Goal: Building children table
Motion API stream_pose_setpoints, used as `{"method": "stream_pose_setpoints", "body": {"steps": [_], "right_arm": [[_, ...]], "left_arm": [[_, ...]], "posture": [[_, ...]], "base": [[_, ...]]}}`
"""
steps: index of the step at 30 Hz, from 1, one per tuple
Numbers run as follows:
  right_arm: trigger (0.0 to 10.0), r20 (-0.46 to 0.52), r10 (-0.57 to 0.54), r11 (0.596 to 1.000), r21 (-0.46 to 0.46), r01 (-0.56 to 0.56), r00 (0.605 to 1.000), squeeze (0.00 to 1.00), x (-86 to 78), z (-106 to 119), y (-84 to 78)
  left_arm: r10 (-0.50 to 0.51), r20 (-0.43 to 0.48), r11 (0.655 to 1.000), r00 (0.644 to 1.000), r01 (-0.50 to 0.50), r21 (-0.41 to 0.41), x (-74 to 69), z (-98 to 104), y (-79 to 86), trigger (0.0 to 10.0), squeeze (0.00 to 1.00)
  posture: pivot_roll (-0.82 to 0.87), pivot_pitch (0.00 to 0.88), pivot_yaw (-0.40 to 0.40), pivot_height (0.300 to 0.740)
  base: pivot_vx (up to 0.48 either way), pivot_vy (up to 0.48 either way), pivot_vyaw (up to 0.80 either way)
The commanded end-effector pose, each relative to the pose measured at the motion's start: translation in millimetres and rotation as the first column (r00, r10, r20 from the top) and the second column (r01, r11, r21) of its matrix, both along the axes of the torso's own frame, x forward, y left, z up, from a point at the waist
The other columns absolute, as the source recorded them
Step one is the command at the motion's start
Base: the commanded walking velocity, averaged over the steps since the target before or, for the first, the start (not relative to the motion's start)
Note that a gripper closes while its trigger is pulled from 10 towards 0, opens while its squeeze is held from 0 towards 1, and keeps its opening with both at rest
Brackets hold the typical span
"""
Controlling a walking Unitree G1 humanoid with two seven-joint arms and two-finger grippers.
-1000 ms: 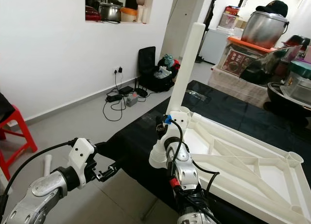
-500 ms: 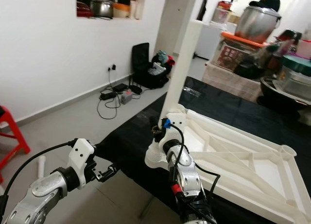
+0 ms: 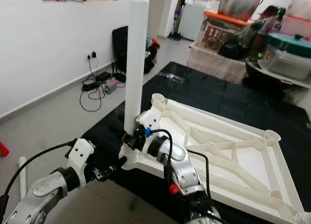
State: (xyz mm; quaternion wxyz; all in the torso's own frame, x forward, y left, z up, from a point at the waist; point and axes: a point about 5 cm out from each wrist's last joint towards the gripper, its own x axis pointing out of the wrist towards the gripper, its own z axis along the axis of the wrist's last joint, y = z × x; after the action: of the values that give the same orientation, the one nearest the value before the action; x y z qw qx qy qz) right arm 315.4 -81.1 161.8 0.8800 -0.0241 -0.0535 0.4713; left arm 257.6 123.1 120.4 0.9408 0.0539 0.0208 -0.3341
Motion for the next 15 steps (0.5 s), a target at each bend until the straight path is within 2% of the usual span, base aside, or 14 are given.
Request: {"method": "stream_pose_setpoints", "body": {"steps": [1,8,11,15], "right_arm": [[0.0,-0.121,-0.004,0.990,-0.143,-0.013,0.993,0.00,-2.8,-34,-7.0],[0.0,-0.153,0.045,0.977,-0.197,-0.075,0.987,0.00,-4.9,-39,-4.2],[0.0,-0.190,0.066,0.959,-0.260,-0.115,0.980,0.00,-5.7,-45,-7.5],[0.0,-0.236,0.057,0.947,-0.296,-0.128,0.970,0.00,-4.6,-49,-11.2]], "left_arm": [[-0.006,0.007,1.000,1.000,0.006,-0.002,-0.5,-1,-3.9,10.0,0.00],[-0.004,0.005,1.000,1.000,0.004,-0.001,-0.8,-1,-3.4,10.0,0.00],[-0.003,0.004,1.000,1.000,0.003,0.000,-0.6,-1,-3.1,10.0,0.00],[-0.001,0.003,1.000,1.000,0.001,-0.003,-0.4,-2,-3.5,10.0,0.00]], "posture": [[0.14,0.000,-0.186,0.740],[0.14,0.000,-0.187,0.740],[0.14,0.000,-0.187,0.740],[0.14,0.000,-0.189,0.740]], "base": [[0.000,0.000,0.00],[0.000,0.000,0.00],[0.000,0.000,0.00],[0.000,0.000,0.00]]}}
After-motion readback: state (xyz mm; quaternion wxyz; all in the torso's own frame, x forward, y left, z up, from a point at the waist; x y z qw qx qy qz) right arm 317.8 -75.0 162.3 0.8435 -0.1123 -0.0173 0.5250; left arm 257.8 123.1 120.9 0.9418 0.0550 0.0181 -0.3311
